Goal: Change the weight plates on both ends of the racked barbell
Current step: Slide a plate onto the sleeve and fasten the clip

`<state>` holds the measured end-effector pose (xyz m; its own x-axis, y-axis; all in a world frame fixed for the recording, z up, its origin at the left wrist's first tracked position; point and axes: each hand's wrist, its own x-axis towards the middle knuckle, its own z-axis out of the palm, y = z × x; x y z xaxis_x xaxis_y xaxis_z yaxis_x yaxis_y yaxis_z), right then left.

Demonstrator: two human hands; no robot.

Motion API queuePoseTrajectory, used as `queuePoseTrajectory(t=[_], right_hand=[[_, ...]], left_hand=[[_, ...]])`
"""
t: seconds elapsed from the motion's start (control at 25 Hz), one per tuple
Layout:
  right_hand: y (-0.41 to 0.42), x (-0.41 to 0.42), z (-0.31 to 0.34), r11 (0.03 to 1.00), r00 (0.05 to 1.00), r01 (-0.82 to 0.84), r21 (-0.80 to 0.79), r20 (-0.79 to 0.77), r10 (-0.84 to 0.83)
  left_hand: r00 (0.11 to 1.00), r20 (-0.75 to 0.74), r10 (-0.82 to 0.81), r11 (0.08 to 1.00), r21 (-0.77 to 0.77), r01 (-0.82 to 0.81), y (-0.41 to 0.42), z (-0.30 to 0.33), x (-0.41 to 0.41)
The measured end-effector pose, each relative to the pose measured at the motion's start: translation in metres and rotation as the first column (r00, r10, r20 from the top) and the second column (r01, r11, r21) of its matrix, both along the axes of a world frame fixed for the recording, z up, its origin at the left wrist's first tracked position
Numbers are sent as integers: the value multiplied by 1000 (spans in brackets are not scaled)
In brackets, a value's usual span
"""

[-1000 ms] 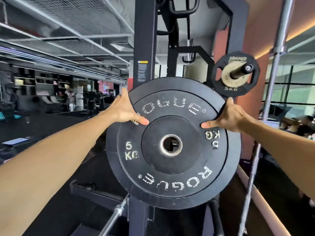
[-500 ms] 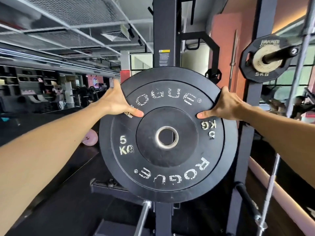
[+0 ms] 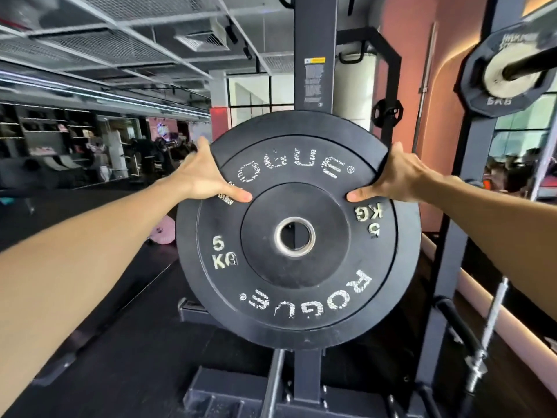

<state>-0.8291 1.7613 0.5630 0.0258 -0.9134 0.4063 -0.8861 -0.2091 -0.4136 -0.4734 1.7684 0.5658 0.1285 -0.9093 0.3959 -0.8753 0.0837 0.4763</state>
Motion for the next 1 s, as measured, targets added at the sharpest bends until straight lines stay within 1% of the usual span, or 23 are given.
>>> queuePoseTrajectory(t=[0.12, 0.24, 0.44, 0.64, 1.0], right_hand=[[17, 23, -17, 999, 999, 48, 1, -15, -48], [30, 38, -60, 998, 998, 69, 7, -2, -69], [48, 55, -156, 995, 995, 90, 37, -34, -89], [62, 74, -257, 991, 995, 94, 97, -31, -91], [69, 96, -435, 993, 989, 112, 27, -100, -109]], left_hand=[[999, -3, -38, 999, -2, 38, 5, -15, 19], [998, 10, -59, 998, 22, 59, 10, -52, 36], [996, -4, -91, 995, 42, 91, 21, -151, 53], [997, -6, -80, 993, 89, 80, 35, -256, 68], [998, -3, -61, 997, 54, 61, 49, -439, 88]])
